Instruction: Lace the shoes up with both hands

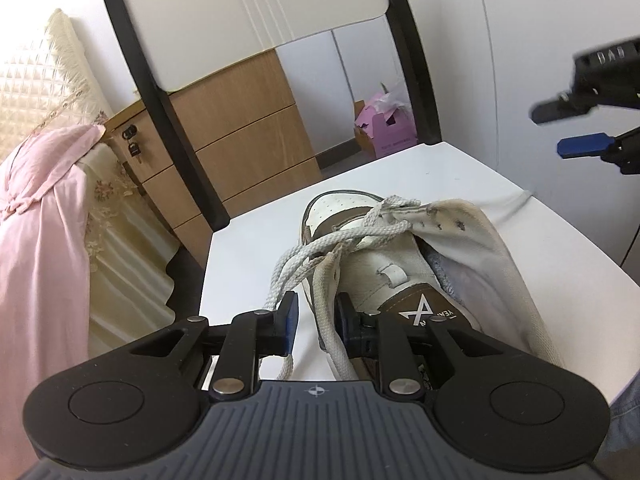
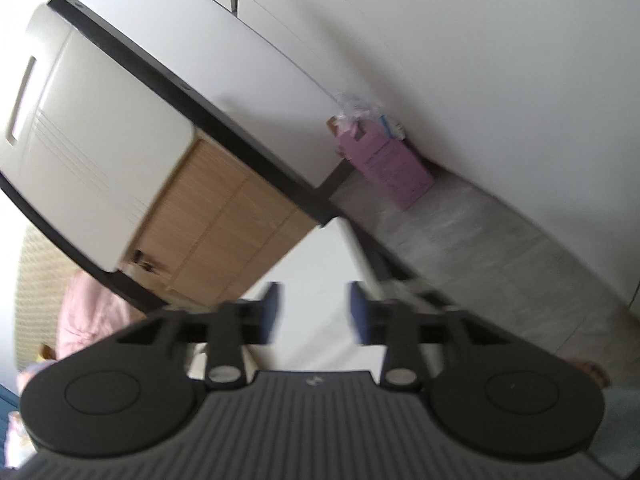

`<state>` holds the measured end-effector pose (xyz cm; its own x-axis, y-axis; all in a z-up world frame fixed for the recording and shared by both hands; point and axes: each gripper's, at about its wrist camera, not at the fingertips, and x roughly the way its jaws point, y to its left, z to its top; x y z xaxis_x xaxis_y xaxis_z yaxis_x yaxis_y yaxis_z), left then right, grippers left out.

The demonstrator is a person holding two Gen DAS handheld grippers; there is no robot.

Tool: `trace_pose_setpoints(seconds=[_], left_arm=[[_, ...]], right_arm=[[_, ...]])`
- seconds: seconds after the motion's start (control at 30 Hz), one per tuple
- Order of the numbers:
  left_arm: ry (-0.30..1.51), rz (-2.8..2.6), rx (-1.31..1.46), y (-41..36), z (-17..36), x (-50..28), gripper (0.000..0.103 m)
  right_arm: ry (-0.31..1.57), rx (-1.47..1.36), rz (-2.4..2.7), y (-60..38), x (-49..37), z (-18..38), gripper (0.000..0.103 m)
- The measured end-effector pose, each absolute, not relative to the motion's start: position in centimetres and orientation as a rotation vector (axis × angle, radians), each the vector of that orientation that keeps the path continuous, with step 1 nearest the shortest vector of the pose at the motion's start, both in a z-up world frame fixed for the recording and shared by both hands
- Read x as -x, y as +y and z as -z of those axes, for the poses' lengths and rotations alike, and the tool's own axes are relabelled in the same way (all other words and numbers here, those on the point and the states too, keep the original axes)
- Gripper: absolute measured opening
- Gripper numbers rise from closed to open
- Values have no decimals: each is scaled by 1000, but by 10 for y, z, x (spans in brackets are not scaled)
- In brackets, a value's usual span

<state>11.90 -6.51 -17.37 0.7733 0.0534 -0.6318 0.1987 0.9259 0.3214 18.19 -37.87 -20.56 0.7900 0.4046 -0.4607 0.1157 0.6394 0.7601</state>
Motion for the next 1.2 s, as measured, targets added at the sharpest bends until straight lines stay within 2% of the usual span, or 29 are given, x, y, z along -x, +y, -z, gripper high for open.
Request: trace_pose_setpoints(seconds=[0.1,0.27,0.33,0.5,0.53,0.57,0.67,0.77,1.2], left_arm=[[677,97,-389,-65,171,-114,28],[554,129,-338,-57,151,-94,43],[511,121,-312,-54,145,-91,43],[570,117,-319,-54,153,-101,43],[578,119,-328,-55,155,-103,43],[586,120,-337,-57,157,-105,43],[616,89,-365,-62,164,-110,43],[624,19,-364,-65,169,-116,43],[661,-48,-325,-65,173,-119,45]], right_arm=[[698,-961,-255,-364,-181,208,49],[827,-1201,-405,-335,-180,230,50],[853,-1246,-436,-322,-182,235,50],[879,-1143,-421,-298,-197,231,48],[880,-1118,-414,-295,-198,230,41],[878,-1096,-409,-293,-199,230,27],[857,-1018,-392,-291,-199,226,3],[792,-807,-317,-289,-199,209,2],[678,-696,-71,-349,-203,206,2]])
